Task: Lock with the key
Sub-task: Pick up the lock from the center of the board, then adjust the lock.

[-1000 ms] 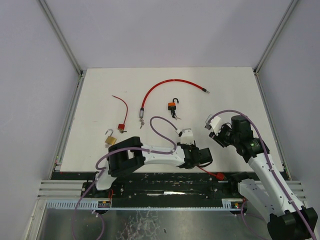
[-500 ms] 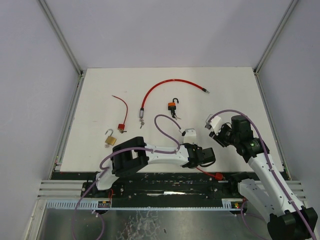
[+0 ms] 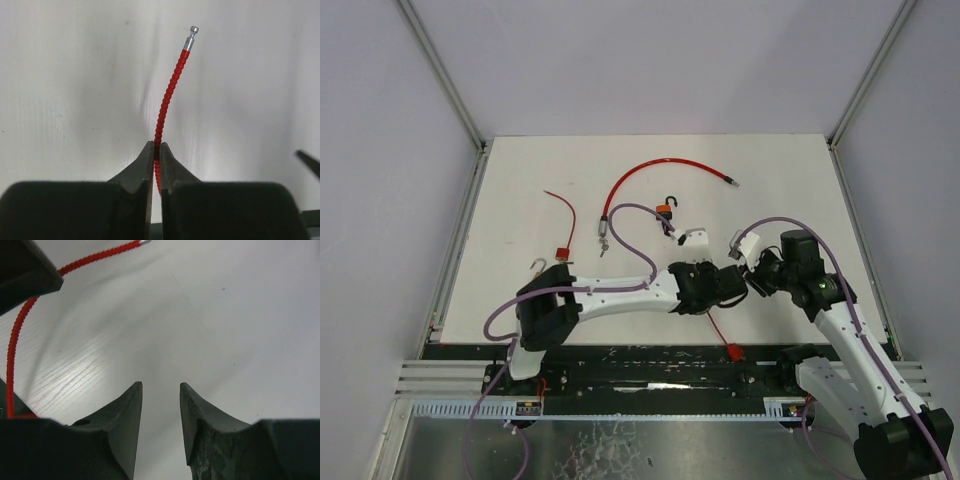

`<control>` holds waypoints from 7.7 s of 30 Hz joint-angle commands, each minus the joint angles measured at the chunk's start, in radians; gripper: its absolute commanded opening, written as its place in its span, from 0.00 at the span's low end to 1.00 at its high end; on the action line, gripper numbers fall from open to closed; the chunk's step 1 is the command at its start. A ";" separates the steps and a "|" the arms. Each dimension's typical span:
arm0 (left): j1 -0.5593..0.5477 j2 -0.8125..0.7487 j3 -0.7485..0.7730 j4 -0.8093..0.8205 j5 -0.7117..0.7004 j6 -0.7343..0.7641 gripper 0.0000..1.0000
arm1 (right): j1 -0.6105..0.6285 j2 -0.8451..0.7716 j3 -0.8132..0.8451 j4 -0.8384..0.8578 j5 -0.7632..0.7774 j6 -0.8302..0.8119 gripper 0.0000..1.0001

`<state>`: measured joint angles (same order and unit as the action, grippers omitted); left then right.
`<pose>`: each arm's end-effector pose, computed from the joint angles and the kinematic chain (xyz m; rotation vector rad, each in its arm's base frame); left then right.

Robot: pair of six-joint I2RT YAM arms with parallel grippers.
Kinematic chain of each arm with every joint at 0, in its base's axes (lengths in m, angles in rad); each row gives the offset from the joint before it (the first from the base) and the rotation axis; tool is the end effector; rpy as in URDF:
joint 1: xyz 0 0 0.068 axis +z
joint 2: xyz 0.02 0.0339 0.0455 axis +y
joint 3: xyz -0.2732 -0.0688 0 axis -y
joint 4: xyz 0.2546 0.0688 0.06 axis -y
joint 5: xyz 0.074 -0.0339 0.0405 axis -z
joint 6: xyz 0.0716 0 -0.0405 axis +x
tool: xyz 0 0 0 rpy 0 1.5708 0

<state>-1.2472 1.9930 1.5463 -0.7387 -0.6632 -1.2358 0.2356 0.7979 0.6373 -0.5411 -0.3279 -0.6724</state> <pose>0.1806 -0.3998 0.1860 -0.1470 2.3922 -0.1753 0.1876 0.0687 0.2361 -1.1294 1.9248 0.1356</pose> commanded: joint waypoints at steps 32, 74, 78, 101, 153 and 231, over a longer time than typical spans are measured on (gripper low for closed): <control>0.148 -0.397 -0.298 0.704 0.190 0.499 0.00 | -0.005 0.143 0.118 0.122 -0.713 0.074 0.61; 0.161 -0.433 -0.263 0.822 0.354 0.547 0.00 | -0.148 0.111 0.003 0.526 -0.653 0.577 0.57; 0.161 -0.428 -0.261 0.833 0.360 0.549 0.00 | -0.148 0.113 0.002 0.540 -0.750 0.576 0.30; 0.166 -0.800 -1.096 1.729 0.843 1.021 0.94 | -0.317 -0.016 0.081 0.397 -1.014 0.621 0.00; 0.106 -0.255 -0.722 1.785 0.619 0.917 0.00 | -0.318 0.044 0.040 0.446 -0.982 0.680 0.20; 0.352 -0.351 -0.247 0.577 1.404 0.888 0.11 | 0.086 0.018 0.297 -0.240 -0.480 -0.816 0.00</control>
<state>-0.8902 1.6863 1.3094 -0.2070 0.7609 -0.3531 0.3153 0.8791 0.9363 -0.8650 -0.7490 -1.6375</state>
